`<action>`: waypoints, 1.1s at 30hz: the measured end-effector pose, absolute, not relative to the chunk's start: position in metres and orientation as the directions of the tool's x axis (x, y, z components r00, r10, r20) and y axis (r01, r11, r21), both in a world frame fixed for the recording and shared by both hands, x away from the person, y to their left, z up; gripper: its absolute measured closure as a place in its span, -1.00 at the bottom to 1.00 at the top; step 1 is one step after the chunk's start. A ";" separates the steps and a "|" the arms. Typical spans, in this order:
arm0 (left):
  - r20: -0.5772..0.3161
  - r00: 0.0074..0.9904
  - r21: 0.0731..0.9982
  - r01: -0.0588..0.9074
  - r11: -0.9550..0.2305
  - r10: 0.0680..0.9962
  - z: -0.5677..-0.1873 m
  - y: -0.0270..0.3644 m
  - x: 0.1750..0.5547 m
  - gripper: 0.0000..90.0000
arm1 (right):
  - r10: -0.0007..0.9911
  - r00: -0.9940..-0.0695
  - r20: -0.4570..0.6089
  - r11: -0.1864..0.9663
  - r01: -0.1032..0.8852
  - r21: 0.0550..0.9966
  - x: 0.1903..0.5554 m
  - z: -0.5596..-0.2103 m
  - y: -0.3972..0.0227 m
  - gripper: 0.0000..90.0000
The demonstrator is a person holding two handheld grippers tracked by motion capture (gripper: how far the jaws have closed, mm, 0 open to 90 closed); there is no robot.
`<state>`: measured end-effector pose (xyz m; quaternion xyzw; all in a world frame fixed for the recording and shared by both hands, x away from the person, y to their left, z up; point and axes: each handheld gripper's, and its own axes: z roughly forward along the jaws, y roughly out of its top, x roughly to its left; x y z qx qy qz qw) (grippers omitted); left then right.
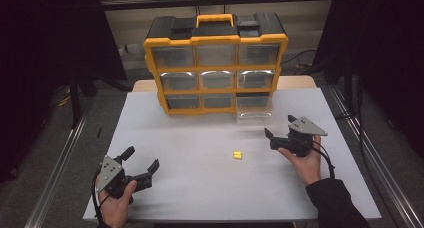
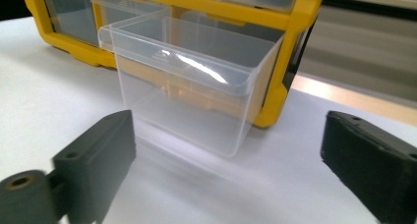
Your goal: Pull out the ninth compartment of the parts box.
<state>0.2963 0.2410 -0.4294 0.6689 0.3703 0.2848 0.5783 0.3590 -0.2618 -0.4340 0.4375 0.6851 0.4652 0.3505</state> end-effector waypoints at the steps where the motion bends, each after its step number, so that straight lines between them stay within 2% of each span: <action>1: -0.045 0.566 0.984 0.166 -0.060 0.823 -0.429 0.241 0.296 -0.89 | 0.927 -0.370 -0.059 0.170 0.273 0.947 0.356 -0.434 -0.263 -0.89; 9: -0.051 0.563 0.985 0.167 -0.053 0.825 -0.430 0.242 0.296 -0.89 | 0.933 -0.359 -0.029 0.126 0.248 0.960 0.335 -0.433 -0.269 -0.94; 33: -0.055 0.542 0.982 0.179 -0.051 0.839 -0.431 0.244 0.293 -0.88 | 0.948 -0.317 -0.026 0.100 0.218 0.971 0.286 -0.427 -0.290 -0.97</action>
